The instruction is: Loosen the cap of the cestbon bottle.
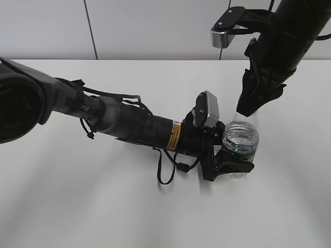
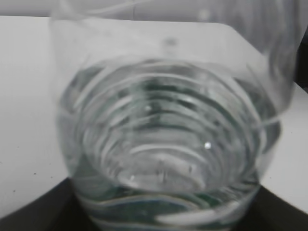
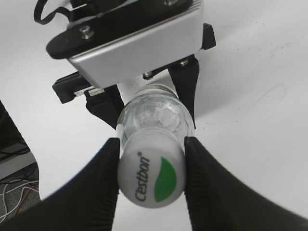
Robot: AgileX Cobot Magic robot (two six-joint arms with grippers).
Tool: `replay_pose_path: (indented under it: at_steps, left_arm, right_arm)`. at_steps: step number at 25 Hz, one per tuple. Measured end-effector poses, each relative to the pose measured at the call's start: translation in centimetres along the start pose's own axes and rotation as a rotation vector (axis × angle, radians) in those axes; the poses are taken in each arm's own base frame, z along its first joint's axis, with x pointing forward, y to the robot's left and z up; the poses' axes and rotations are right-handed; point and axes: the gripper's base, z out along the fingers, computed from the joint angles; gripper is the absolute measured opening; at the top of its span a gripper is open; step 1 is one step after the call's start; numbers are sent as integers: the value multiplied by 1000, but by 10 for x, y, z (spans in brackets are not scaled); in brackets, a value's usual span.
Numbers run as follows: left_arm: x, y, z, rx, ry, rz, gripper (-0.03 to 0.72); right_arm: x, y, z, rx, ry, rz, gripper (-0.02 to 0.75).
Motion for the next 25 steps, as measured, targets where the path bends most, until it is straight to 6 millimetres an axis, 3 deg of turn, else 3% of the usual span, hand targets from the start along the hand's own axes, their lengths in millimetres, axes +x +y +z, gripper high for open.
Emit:
replay_pose_path:
  at_steps: [25]
  left_arm:
    - [-2, 0, 0, 4, -21, -8, 499]
  right_arm:
    - [1, 3, -9, 25, -23, -13, 305]
